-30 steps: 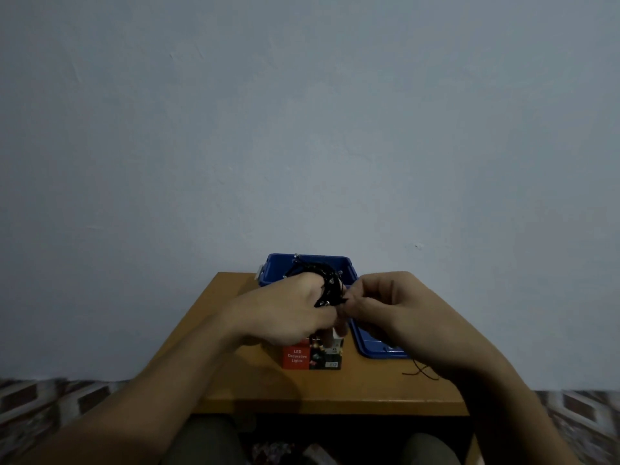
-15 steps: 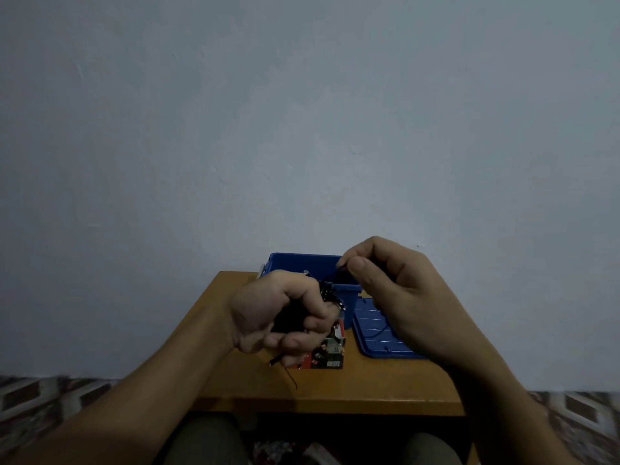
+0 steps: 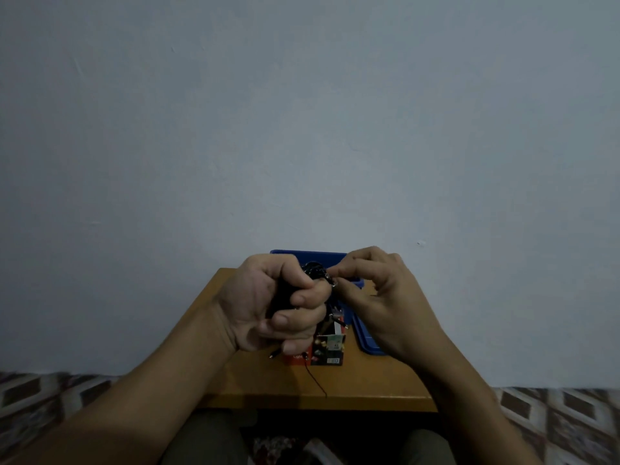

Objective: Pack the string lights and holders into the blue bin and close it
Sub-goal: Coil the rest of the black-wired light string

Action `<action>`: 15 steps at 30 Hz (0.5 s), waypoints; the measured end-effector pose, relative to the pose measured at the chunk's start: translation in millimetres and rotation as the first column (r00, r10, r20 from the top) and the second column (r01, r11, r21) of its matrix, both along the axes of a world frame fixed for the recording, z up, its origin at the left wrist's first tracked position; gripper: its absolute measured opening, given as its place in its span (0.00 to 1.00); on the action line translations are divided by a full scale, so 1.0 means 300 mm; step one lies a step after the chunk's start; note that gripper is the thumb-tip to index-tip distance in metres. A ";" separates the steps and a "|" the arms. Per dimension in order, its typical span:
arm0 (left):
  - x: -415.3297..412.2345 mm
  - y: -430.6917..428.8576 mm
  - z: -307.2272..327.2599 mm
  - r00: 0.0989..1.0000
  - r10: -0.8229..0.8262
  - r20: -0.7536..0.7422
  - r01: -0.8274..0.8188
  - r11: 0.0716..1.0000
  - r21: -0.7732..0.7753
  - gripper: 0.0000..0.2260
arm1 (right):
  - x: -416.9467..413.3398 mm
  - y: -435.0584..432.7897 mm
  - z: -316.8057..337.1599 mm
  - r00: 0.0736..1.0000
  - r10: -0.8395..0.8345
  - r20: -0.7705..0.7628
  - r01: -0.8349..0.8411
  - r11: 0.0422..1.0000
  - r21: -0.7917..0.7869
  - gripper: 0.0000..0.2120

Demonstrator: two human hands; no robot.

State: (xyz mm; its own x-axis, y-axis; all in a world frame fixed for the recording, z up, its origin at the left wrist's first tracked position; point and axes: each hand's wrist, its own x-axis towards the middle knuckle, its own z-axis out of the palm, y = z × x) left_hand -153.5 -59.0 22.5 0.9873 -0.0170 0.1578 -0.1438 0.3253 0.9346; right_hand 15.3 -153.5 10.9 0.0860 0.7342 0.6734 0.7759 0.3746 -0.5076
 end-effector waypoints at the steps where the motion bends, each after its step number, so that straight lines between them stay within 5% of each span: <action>1: 0.002 0.001 -0.001 1.000 0.004 0.003 -0.004 1.000 0.003 0.08 | -0.001 -0.001 0.003 1.000 -0.009 0.013 0.009 1.000 0.010 0.06; 7: 0.019 -0.008 0.001 1.000 -0.004 0.023 0.003 1.000 0.016 0.08 | -0.010 0.000 -0.003 0.968 0.111 -0.227 -0.113 0.994 0.004 0.08; 15: 0.016 -0.001 -0.001 0.998 0.039 0.052 -0.041 0.999 0.035 0.08 | 0.009 -0.030 0.013 0.889 0.296 -0.350 -0.370 0.914 -0.166 0.16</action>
